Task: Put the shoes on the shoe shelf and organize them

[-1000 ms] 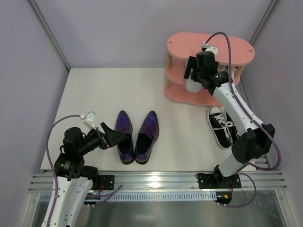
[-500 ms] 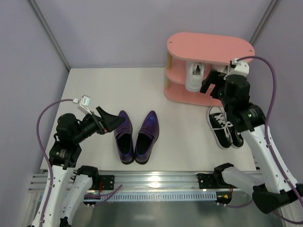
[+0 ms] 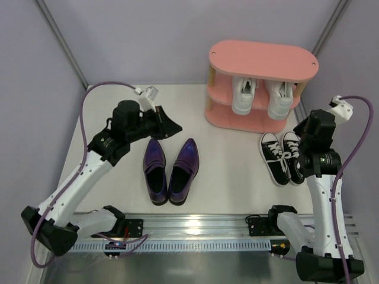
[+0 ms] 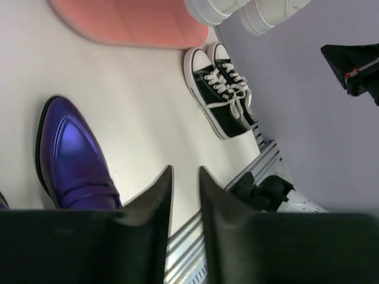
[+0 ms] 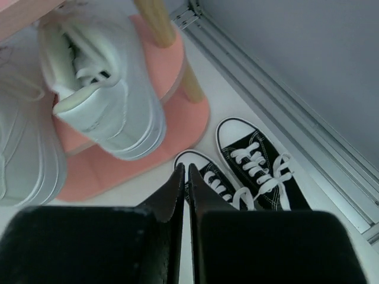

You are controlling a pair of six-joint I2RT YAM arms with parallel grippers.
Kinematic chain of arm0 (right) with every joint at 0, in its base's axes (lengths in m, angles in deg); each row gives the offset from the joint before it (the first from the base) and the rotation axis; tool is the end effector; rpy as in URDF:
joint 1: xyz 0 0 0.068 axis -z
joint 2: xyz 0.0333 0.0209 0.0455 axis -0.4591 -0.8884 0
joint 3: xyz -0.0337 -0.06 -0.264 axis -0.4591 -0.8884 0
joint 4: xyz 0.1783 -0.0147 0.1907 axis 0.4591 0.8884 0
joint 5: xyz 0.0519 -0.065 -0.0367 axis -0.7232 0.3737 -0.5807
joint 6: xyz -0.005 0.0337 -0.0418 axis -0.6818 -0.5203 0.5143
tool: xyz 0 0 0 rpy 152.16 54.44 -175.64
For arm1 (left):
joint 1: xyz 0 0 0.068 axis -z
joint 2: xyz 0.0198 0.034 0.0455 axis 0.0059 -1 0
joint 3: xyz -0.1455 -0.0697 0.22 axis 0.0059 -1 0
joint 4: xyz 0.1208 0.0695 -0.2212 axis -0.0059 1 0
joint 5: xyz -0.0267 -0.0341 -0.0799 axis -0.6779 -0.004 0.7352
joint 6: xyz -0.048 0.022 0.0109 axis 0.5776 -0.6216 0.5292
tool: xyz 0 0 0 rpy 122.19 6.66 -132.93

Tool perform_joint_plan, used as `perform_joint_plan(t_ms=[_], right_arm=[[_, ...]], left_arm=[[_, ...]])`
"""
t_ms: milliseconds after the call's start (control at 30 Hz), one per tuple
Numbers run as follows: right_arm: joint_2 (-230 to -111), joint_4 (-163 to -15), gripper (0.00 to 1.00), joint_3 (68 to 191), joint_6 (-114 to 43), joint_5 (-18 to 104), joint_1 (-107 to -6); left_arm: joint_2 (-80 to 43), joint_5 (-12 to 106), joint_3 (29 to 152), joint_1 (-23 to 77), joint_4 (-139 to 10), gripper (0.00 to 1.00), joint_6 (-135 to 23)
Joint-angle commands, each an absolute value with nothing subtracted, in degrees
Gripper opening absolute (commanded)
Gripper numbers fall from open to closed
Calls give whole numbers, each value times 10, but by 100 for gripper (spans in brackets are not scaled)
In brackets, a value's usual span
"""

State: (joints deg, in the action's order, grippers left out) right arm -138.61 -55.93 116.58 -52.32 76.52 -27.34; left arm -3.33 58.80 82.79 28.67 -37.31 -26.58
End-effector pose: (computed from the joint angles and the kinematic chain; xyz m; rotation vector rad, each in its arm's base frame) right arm 0.1712 -0.0154 0.3907 0.6693 1.7743 -0.1551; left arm 0.1942 -0.1188 0.3826 0.0187 2.0835 -1.1196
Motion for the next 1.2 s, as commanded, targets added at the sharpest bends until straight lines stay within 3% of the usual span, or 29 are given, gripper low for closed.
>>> perform_joint_plan(t_ms=[0, 67, 233, 500, 800, 1000, 1167], right_arm=[[-1364, -642, 4, 1143, -577, 685, -191], [-1370, -666, 4, 1131, -608, 599, -109], [-1468, -787, 4, 1109, -658, 366, 14], [-1623, -967, 4, 1133, -700, 124, 36], [-1670, -1110, 4, 1111, -772, 50, 19], [-1696, -1135, 4, 1102, -785, 58, 9], [-1679, -1053, 4, 1109, -733, 138, -7]], left_arm=[[-128, 493, 919, 341, -396, 13, -317], [-179, 487, 966, 341, -410, 0, -298], [-309, 495, 1033, 341, -487, 0, -266], [-452, 522, 1131, 341, -586, 0, -226], [-524, 557, 1152, 341, -724, 0, -200], [-599, 558, 1256, 340, -683, 0, -203], [-664, 563, 1316, 340, -660, 0, -196]])
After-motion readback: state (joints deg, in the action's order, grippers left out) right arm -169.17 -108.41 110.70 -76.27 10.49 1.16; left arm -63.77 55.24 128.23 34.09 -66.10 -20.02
